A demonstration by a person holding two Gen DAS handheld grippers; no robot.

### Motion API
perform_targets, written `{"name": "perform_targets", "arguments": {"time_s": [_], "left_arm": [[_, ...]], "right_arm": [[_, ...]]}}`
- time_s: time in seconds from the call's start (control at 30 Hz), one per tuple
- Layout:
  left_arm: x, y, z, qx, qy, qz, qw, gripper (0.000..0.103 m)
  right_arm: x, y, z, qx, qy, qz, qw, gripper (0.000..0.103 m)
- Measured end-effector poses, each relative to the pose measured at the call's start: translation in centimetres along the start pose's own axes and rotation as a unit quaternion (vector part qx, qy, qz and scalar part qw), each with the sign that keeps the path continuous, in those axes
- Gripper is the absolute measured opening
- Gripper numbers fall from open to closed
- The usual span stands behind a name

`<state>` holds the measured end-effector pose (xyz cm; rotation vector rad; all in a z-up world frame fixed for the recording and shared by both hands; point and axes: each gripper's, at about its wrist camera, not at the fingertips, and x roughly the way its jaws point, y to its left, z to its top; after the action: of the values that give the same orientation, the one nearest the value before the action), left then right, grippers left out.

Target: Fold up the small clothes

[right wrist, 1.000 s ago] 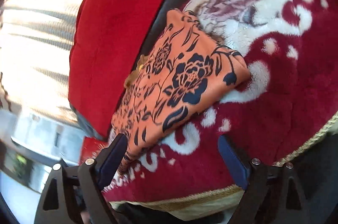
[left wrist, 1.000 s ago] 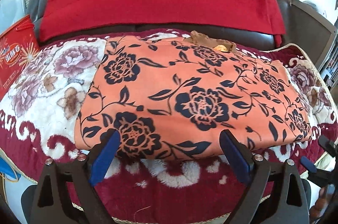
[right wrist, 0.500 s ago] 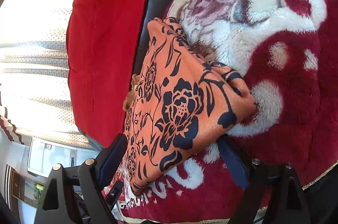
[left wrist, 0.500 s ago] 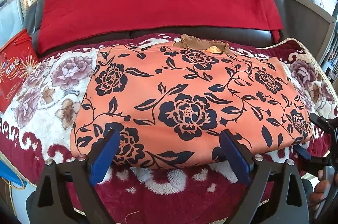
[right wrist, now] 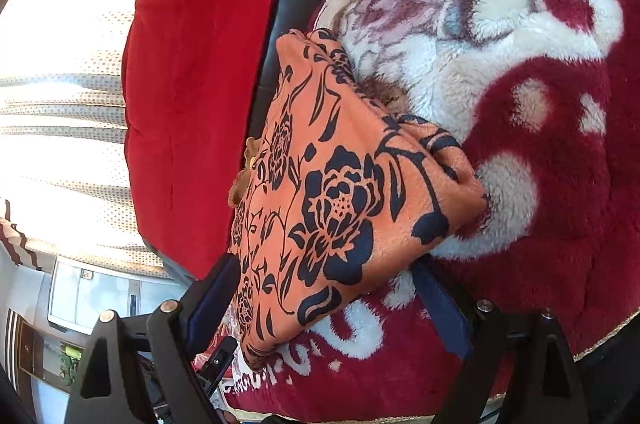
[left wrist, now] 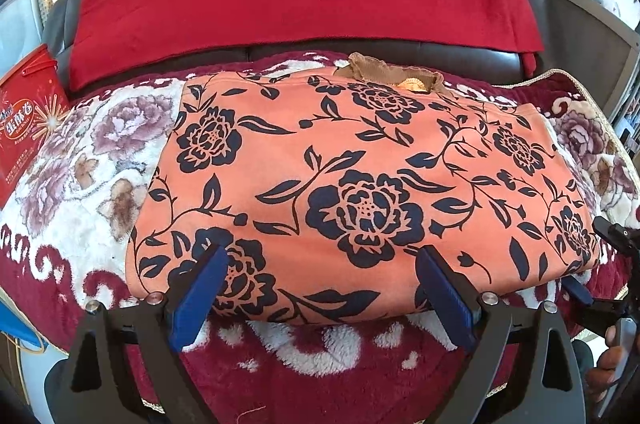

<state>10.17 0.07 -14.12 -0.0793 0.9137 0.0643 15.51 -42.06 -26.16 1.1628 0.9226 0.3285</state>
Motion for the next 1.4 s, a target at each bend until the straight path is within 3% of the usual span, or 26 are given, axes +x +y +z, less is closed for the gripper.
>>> {"name": "perform_targets", "arguments": {"time_s": [0.7,0.83,0.93,1.03,1.17,1.3,1.4], "left_arm": [[0.5,0.0,0.3,-0.002,0.009,0.003,1.0,0.096],[0.3,-0.1,0.9,0.002,0.002,0.003,1.0,0.096],[0.7,-0.3,1.4,0.0,0.002,0.002,1.0,0.096],[0.9,-0.6,1.6,0.003,0.003,-0.001,1.0,0.096],[1.1,-1.0,1.8,0.01,0.001,0.002,1.0,0.096],[1.3,-1.1,2.2,0.003,-0.001,-0.001,1.0,0.096],[1.7,-1.4,2.4,0.008,0.001,0.0,1.0,0.096]], "right_arm": [[-0.3,0.1,0.0,0.009,0.003,-0.003,1.0,0.09],[-0.9,2.6,0.2,-0.041,-0.013,-0.007,0.999,0.09],[-0.1,2.3,0.7,-0.031,-0.004,-0.022,0.999,0.09],[0.4,1.3,0.9,-0.014,0.001,-0.031,0.999,0.085],[-0.5,2.8,0.9,-0.051,-0.018,-0.037,0.998,0.066],[0.5,2.0,1.3,-0.042,0.002,-0.058,0.997,0.066],[0.5,1.2,1.3,-0.031,0.002,-0.048,0.998,0.067]]}}
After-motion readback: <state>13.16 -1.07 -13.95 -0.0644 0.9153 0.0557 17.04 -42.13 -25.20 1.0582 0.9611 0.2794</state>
